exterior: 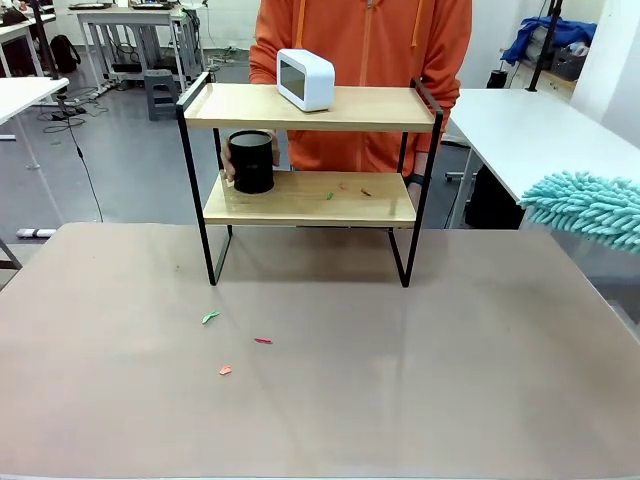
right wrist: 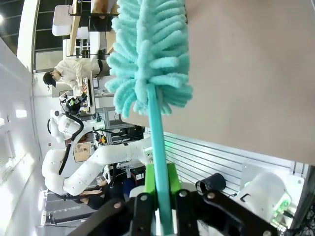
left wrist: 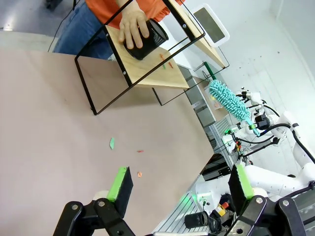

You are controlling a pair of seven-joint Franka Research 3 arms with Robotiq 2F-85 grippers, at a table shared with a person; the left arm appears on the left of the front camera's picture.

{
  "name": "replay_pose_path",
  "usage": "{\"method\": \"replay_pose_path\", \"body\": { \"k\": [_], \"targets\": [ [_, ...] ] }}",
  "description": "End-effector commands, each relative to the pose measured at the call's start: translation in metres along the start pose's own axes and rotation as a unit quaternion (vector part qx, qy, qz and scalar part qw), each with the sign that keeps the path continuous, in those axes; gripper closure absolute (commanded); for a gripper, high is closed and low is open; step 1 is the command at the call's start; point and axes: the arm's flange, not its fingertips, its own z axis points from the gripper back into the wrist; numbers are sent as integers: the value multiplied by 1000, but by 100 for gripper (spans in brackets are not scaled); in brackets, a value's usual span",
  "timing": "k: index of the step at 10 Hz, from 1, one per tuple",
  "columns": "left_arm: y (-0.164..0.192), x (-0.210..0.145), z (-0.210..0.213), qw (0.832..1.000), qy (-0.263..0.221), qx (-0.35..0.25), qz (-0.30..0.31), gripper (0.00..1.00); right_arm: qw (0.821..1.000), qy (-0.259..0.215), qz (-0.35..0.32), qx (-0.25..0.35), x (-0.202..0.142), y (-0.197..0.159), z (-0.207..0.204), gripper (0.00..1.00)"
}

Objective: Clean the shelf.
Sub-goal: Clean the remaining tier of the Shelf with the Duster once objects are removed.

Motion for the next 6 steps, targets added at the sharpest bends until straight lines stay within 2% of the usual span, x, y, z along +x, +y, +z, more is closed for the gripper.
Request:
{"method": "replay_pose_path", "body": {
  "k": [1,5,6],
  "targets": [
    [-2,1,-1,1000,-10,-10,-10,0,1000,-4,7,9,4,3,1,88],
    [-2,1,-1,1000,-10,-10,-10,0,1000,0,0,0,0,0,0,88],
    [-2,1,-1,1000,-10,-10,-10,0,999,-10,35,-11,-14,25,3,88]
  ]
}}
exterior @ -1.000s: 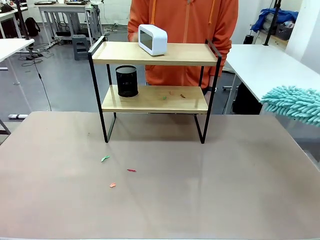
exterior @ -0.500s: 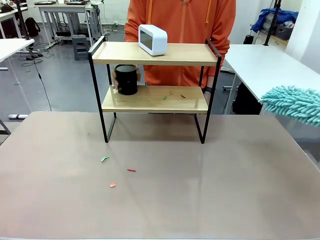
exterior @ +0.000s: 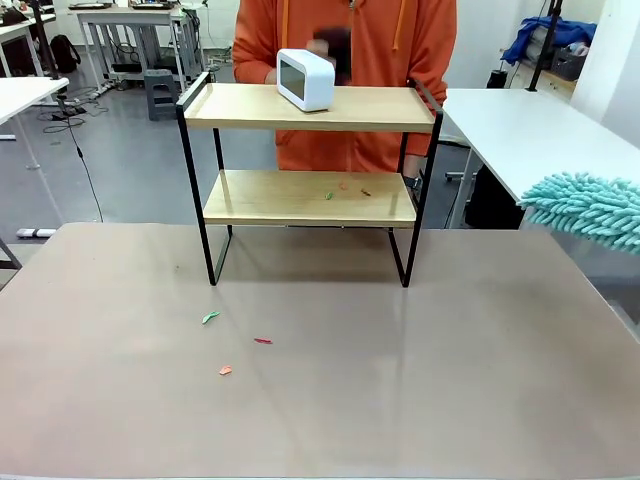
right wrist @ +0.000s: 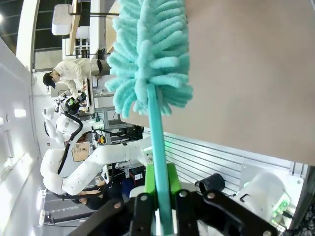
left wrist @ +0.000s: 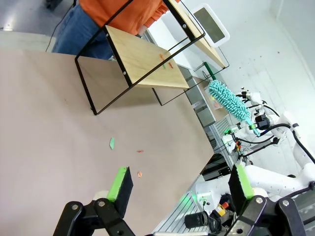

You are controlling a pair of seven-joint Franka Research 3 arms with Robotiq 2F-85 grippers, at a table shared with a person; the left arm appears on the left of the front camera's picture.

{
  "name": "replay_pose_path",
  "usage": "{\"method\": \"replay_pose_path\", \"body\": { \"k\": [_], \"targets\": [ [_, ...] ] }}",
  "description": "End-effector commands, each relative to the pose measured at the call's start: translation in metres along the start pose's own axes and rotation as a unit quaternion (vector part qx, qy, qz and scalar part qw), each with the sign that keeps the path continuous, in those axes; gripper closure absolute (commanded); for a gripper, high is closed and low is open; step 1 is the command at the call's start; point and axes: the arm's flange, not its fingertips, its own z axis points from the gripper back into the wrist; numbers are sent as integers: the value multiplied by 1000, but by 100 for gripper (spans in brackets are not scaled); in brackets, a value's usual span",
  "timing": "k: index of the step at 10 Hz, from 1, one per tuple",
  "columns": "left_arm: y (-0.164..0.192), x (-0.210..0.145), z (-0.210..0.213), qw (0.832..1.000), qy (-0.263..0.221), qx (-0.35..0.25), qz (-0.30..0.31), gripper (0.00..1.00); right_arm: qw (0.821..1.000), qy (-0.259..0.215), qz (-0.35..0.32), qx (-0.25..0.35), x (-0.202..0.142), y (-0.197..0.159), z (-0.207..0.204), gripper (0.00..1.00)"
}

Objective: Clean the shelf.
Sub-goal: Clean the remaining tier of the Shelf with the Duster once objects are removed.

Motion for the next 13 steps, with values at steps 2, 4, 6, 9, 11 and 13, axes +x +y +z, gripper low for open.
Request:
{"method": "replay_pose_path", "body": {
  "k": [2,4,6,9,11,13],
  "targets": [
    [-2,1,-1,1000,-10,-10,-10,0,988,58,139,-43,-53,81,-16,88],
    [-2,1,-1,1000,-10,-10,-10,0,962,110,230,-97,-57,111,-80,88],
    [-2,1,-1,1000,-10,-10,-10,0,944,110,293,-103,-52,135,-150,88],
    [-2,1,-1,1000,-10,-10,-10,0,949,124,270,-108,-60,130,-187,88],
    [-2,1,-1,1000,-10,-10,-10,0,942,135,284,-116,-54,160,-174,88],
    [-2,1,-1,1000,-10,-10,-10,0,950,113,262,-128,-40,165,-187,88]
  ]
}}
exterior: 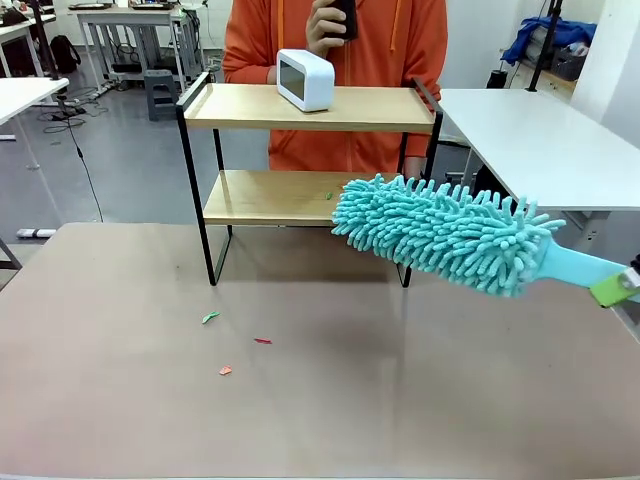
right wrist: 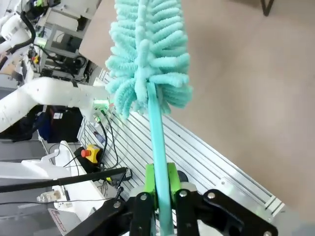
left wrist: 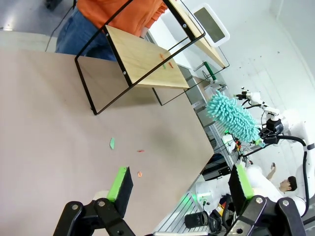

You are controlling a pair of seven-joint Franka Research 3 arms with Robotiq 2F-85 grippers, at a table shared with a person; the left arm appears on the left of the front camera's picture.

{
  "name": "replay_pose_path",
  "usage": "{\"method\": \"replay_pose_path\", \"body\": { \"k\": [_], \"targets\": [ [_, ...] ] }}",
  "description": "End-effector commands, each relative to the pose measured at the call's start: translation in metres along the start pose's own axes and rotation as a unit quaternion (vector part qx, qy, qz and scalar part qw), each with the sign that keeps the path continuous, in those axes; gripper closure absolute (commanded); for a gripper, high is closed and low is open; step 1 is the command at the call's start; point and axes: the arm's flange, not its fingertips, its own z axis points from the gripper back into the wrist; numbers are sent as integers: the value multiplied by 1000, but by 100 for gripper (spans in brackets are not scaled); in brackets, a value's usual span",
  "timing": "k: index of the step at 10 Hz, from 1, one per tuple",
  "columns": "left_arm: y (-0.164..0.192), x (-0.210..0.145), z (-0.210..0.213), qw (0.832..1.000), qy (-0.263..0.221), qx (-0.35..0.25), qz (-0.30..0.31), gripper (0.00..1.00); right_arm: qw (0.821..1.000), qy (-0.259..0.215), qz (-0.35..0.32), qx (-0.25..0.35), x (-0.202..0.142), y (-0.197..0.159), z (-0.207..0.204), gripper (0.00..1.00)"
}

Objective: Clean the shelf.
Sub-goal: Clean the remaining tier of the Shelf with the Duster once objects are removed.

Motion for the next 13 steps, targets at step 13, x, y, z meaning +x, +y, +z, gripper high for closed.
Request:
{"method": "replay_pose_path", "body": {
  "k": [13],
  "targets": [
    [-2,1,-1,1000,-11,-10,-10,0,964,-202,-115,-128,128,-35,-131,88]
  ]
}}
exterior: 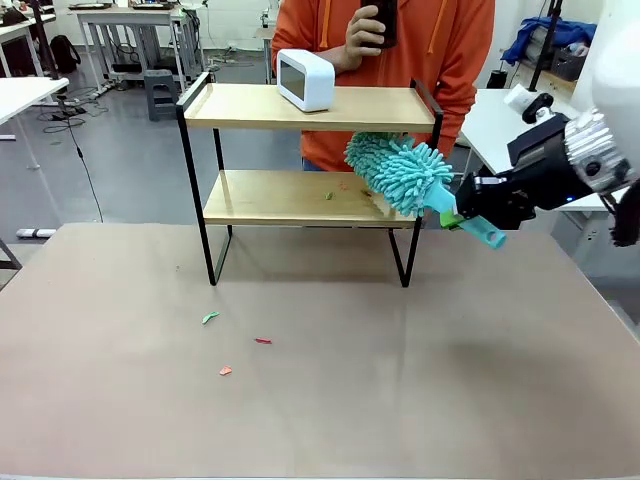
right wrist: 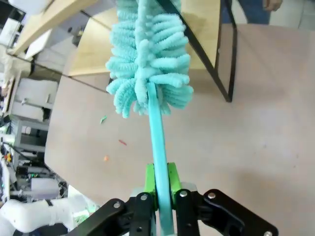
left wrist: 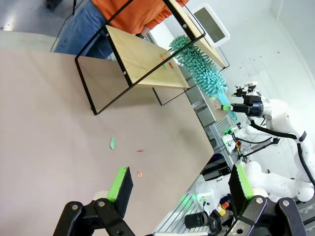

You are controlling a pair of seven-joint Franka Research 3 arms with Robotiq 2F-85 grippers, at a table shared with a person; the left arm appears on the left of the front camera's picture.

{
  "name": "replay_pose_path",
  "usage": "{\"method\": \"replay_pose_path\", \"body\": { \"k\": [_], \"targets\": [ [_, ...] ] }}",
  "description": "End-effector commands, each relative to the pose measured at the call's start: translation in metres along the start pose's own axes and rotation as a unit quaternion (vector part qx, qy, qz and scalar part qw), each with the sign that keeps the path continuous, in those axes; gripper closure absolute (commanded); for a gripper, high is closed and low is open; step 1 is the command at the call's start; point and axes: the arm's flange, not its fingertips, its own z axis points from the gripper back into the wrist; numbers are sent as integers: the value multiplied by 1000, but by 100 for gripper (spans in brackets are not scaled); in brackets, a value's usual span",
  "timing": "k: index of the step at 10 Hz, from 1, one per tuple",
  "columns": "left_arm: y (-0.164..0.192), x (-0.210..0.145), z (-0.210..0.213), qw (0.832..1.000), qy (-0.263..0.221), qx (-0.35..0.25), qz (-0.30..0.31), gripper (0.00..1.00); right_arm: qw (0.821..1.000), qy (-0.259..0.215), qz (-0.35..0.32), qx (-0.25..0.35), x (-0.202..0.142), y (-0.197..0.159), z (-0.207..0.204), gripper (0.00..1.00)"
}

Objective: Clean the shelf.
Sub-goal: Clean the remaining tier of the Shelf with the Duster once objects are removed.

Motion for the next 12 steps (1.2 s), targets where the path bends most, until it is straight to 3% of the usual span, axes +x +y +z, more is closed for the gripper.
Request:
{"method": "replay_pose_path", "body": {
  "k": [1,7,10,12],
  "targets": [
    [-2,1,-1,1000,-11,-10,-10,0,999,-27,-30,-9,-13,6,-21,88],
    [-2,1,-1,1000,-11,-10,-10,0,999,14,-49,-8,-24,-3,-38,88],
    [-2,1,-1,1000,-11,-10,-10,0,995,60,-40,75,-26,-3,-36,88],
    [-2,1,-1,1000,-11,-10,-10,0,982,117,3,148,-29,2,-34,88]
  ]
}}
